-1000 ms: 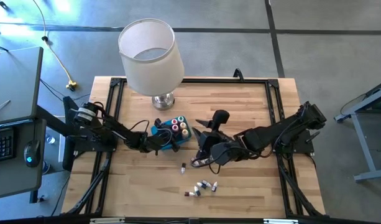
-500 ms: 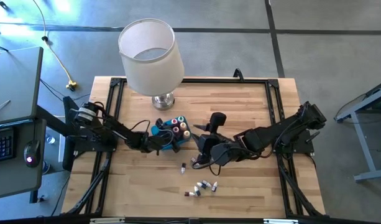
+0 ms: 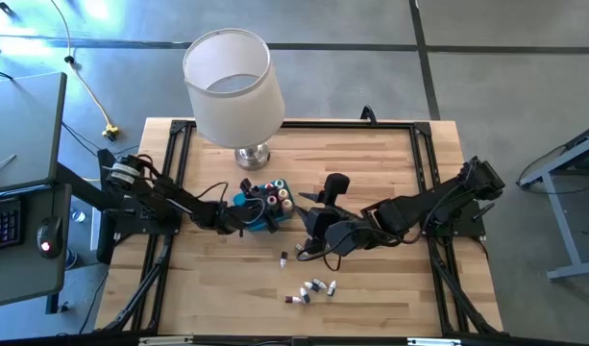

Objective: Pick & Place food coloring
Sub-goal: Put the small green food coloring bottle into the blue bin

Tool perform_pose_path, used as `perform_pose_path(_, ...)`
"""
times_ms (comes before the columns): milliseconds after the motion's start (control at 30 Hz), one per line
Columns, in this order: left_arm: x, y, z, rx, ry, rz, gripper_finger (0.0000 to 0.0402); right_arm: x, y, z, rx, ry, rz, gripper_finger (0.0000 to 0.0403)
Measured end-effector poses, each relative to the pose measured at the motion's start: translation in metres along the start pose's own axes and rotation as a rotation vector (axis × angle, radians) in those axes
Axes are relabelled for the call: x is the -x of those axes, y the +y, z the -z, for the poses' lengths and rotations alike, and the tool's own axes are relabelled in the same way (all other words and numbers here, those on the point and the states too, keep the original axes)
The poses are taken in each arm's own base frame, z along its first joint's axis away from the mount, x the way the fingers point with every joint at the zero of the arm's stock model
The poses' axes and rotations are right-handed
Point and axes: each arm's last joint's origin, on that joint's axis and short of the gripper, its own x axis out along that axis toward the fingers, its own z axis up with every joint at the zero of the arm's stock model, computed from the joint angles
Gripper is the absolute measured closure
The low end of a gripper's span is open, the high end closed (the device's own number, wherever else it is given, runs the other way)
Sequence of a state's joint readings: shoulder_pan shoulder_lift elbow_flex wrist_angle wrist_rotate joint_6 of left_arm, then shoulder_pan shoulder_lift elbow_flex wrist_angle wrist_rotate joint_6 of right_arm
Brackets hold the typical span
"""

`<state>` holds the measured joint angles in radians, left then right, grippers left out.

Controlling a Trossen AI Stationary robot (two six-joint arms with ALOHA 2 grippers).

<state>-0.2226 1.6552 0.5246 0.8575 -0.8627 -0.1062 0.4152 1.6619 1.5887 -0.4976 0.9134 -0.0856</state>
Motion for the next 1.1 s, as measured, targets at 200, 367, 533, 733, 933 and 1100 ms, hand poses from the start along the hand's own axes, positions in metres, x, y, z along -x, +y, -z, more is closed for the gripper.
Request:
perform_pose_path(200, 0.009, 0.006, -0.024, -0.034, -0.059, 0.02, 0.0197, 0.0, 0.0, 0.0, 0.002, 0.001, -0.004, 0.0254)
perform_pose_path(367, 0.032, 0.008, -0.05, -0.057, -0.129, 0.066, 0.0197, 0.0, 0.001, 0.008, 0.008, 0.054, -0.026, 0.0254)
perform_pose_path(533, 0.067, 0.015, -0.074, -0.092, -0.164, 0.105, 0.0197, -0.001, 0.011, 0.028, -0.102, 0.199, -0.233, 0.0254)
perform_pose_path(733, 0.101, 0.026, -0.085, -0.06, -0.132, 0.265, 0.0197, -0.017, 0.047, 0.084, -0.241, 0.298, -0.333, 0.0254)
perform_pose_path(933, 0.115, 0.028, -0.078, 0.01, -0.027, 0.448, 0.0197, -0.035, 0.064, 0.147, -0.404, 0.415, -0.36, 0.0254)
perform_pose_path(1100, 0.113, 0.021, -0.064, 0.182, 0.147, 0.548, 0.0197, -0.039, 0.067, 0.189, -0.421, 0.557, -0.419, 0.0254)
